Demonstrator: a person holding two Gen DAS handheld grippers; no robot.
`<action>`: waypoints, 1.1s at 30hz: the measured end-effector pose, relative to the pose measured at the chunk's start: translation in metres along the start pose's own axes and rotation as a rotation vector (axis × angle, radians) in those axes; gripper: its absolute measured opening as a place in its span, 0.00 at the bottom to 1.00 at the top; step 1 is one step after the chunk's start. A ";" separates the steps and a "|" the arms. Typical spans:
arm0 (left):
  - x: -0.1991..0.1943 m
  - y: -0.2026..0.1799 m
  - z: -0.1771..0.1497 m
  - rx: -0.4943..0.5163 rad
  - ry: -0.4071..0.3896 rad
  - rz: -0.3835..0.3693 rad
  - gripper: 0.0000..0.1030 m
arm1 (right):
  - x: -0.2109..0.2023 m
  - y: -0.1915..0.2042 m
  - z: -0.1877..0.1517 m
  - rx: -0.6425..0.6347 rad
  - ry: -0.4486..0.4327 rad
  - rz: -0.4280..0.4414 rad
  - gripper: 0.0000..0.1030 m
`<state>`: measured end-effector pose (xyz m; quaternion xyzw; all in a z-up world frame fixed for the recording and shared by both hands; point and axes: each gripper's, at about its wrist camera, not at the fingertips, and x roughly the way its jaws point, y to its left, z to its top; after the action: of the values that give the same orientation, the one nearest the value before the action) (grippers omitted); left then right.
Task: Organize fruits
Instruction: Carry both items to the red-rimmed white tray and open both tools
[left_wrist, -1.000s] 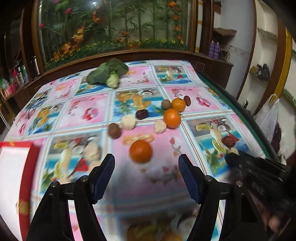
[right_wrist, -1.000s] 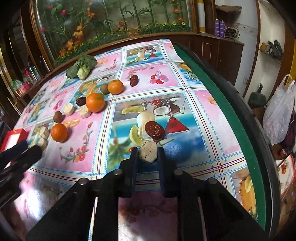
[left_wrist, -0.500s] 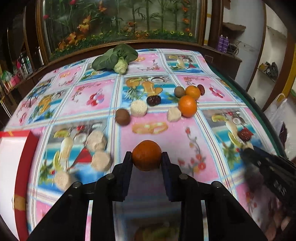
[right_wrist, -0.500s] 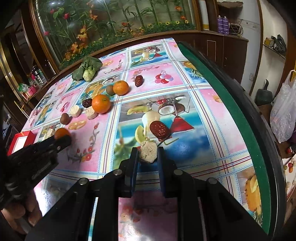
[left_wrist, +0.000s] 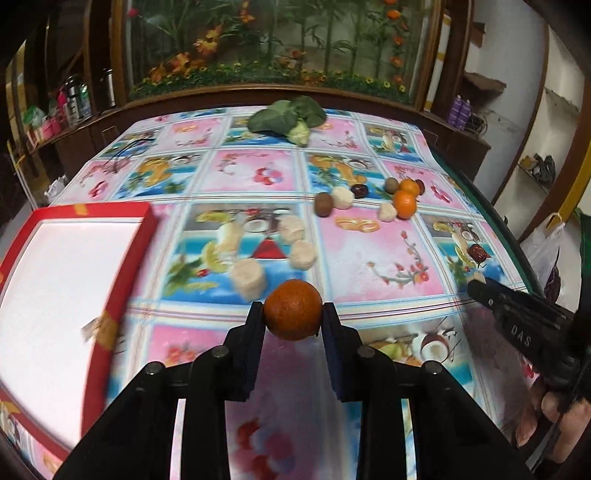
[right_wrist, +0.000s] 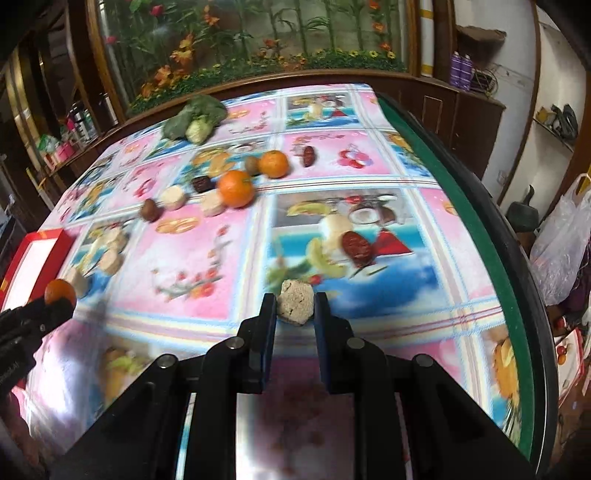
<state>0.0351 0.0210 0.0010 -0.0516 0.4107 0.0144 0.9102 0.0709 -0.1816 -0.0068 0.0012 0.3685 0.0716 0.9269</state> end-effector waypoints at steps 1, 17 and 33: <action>-0.003 0.006 -0.001 -0.013 -0.003 -0.001 0.29 | -0.002 0.005 -0.002 -0.012 -0.001 0.001 0.21; -0.041 0.111 0.003 -0.189 -0.061 0.056 0.29 | -0.017 0.138 0.004 -0.215 -0.021 0.135 0.21; -0.040 0.228 0.002 -0.389 -0.035 0.264 0.29 | 0.025 0.294 0.027 -0.399 0.014 0.365 0.22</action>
<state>-0.0054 0.2483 0.0132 -0.1715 0.3876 0.2128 0.8804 0.0683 0.1143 0.0116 -0.1156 0.3470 0.3087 0.8781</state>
